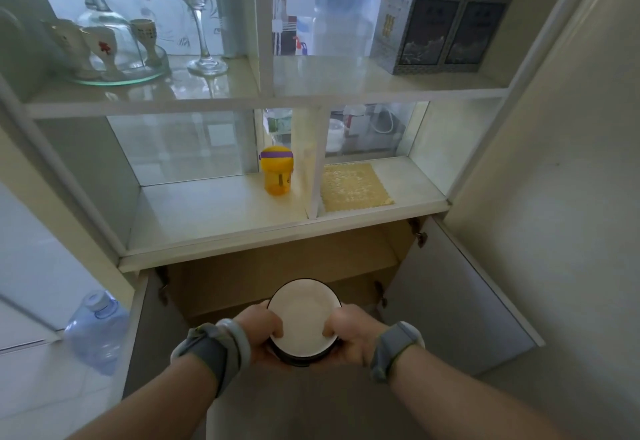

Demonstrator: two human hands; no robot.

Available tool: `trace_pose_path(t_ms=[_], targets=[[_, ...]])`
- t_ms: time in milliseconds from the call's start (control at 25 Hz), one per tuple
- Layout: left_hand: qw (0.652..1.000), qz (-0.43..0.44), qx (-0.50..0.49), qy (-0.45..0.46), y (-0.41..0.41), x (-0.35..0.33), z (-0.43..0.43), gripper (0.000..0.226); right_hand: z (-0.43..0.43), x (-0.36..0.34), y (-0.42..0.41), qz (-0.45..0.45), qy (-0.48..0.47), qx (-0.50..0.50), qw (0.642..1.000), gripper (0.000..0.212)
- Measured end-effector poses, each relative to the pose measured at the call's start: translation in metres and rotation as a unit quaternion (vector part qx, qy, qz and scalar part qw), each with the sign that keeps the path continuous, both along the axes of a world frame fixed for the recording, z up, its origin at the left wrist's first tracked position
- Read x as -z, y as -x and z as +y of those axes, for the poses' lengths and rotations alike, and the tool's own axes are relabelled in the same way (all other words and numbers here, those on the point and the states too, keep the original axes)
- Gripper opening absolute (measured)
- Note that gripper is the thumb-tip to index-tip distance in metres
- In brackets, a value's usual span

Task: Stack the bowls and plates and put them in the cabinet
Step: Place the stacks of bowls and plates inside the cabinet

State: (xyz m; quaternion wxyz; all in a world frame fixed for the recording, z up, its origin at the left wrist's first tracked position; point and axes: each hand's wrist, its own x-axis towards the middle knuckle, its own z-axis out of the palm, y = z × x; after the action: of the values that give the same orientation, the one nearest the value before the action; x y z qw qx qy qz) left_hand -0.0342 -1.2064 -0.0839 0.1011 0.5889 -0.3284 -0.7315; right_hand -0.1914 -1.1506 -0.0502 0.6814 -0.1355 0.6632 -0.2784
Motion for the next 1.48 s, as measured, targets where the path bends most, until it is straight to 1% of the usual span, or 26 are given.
trace_pose_path(t_ms=[160, 240, 280, 400, 440, 520, 600, 720, 840, 960, 1040, 1120, 1160, 1200, 1240, 1360, 1400, 1480], targets=[[1.0, -0.001, -0.012, -0.013, 0.003, 0.001, -0.007, 0.06, -0.016, 0.004, 0.006, -0.001, -0.007, -0.026, 1.0, 0.042], [0.998, 0.01, -0.05, -0.027, 0.018, 0.014, -0.009, 0.061, -0.026, 0.012, 0.024, 0.001, -0.013, -0.062, 0.998, 0.042], [0.998, 0.002, -0.058, -0.019, 0.019, 0.016, -0.01, 0.062, -0.031, 0.013, 0.027, -0.005, -0.014, -0.062, 0.998, 0.04], [0.995, -0.004, -0.099, -0.01, 0.041, 0.028, -0.008, 0.059, -0.047, 0.027, 0.05, 0.015, -0.008, -0.114, 0.993, 0.036], [0.995, -0.011, -0.101, 0.003, 0.046, 0.026, -0.01, 0.061, -0.051, 0.03, 0.057, 0.019, -0.002, -0.117, 0.993, 0.035], [0.991, -0.004, -0.134, 0.011, 0.054, 0.035, -0.007, 0.06, -0.062, 0.048, 0.066, 0.035, -0.004, -0.163, 0.986, 0.038], [0.989, 0.003, -0.148, -0.003, 0.059, 0.041, -0.006, 0.053, -0.067, 0.063, 0.073, 0.043, 0.0, -0.191, 0.981, 0.044], [0.985, 0.017, -0.169, -0.021, 0.057, 0.076, -0.01, 0.053, -0.074, 0.108, 0.07, 0.025, -0.01, -0.179, 0.983, 0.049], [0.982, -0.007, -0.187, -0.018, 0.048, 0.125, -0.035, 0.047, -0.096, 0.152, 0.062, -0.018, -0.017, -0.16, 0.987, 0.037], [0.976, -0.002, -0.218, 0.005, 0.042, 0.193, -0.063, 0.039, -0.125, 0.214, 0.054, -0.039, 0.021, -0.158, 0.986, 0.03], [0.974, 0.002, -0.226, 0.009, 0.04, 0.203, -0.079, 0.034, -0.142, 0.232, 0.056, -0.049, 0.045, -0.15, 0.986, 0.034], [0.97, 0.014, -0.233, 0.061, 0.038, 0.247, -0.088, 0.031, -0.153, 0.282, 0.052, -0.05, 0.1, -0.156, 0.981, 0.031], [0.969, 0.012, -0.238, 0.071, 0.035, 0.258, -0.099, 0.03, -0.162, 0.294, 0.051, -0.039, 0.125, -0.147, 0.98, 0.026], [0.967, 0.015, -0.24, 0.081, 0.033, 0.269, -0.104, 0.03, -0.167, 0.307, 0.05, -0.046, 0.15, -0.153, 0.976, 0.023], [0.964, 0.019, -0.244, 0.107, 0.032, 0.283, -0.105, 0.031, -0.167, 0.323, 0.047, -0.049, 0.19, -0.161, 0.967, 0.023], [0.948, 0.045, -0.271, 0.16, 0.031, 0.299, -0.115, 0.035, -0.172, 0.338, 0.046, -0.036, 0.284, -0.16, 0.945, 0.024], [0.942, 0.049, -0.282, 0.172, 0.031, 0.301, -0.118, 0.035, -0.173, 0.34, 0.043, -0.029, 0.303, -0.152, 0.94, 0.023], [0.938, 0.054, -0.298, 0.167, 0.034, 0.292, -0.119, 0.037, -0.176, 0.334, 0.037, -0.03, 0.309, -0.139, 0.94, 0.024]])
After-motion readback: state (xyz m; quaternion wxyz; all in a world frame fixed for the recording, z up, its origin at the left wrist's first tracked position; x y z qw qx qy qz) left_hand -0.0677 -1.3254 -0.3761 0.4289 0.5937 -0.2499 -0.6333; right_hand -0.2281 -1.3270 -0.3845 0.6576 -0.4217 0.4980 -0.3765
